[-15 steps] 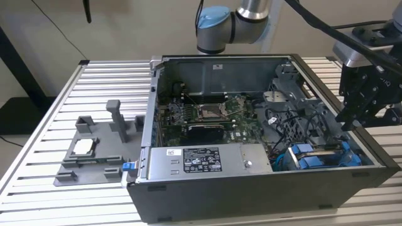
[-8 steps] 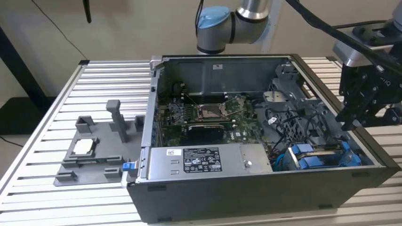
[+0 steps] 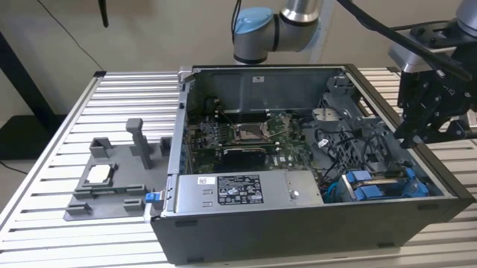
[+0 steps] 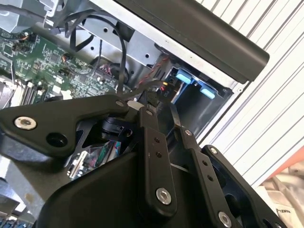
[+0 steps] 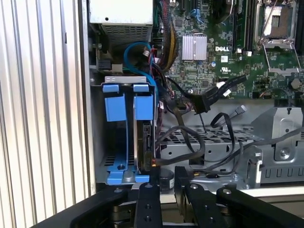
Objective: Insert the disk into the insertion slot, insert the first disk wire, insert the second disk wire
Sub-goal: 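Insert the second disk wire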
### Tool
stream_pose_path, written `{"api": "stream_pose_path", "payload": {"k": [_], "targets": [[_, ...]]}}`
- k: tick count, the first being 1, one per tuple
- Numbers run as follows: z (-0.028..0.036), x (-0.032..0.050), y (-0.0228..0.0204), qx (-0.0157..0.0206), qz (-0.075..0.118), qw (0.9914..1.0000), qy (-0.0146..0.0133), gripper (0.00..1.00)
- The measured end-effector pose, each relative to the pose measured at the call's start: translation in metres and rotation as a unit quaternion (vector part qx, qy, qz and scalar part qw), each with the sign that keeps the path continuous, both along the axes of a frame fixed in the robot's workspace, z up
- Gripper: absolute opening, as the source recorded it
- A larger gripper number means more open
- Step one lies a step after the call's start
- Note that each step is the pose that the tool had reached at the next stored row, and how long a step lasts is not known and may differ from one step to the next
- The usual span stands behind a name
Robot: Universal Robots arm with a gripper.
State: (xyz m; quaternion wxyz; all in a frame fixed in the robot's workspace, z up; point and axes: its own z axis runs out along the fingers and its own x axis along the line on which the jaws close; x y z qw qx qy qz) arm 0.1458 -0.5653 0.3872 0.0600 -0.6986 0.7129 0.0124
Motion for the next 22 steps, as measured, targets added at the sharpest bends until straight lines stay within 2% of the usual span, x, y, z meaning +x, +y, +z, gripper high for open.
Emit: {"api": "stream_pose_path", "payload": {"k": [3,16,22], "targets": [[0.0000,-0.0017,0.0013,0.0000,0.000,1.00000,0.0000,0.27],[0.0000,-0.0229,0.0013,0.0003,0.000,1.00000,-0.0009,0.27],[0.0000,-0.0292,0.0013,0.0011,0.000,1.00000,-0.0014,0.27]]}}
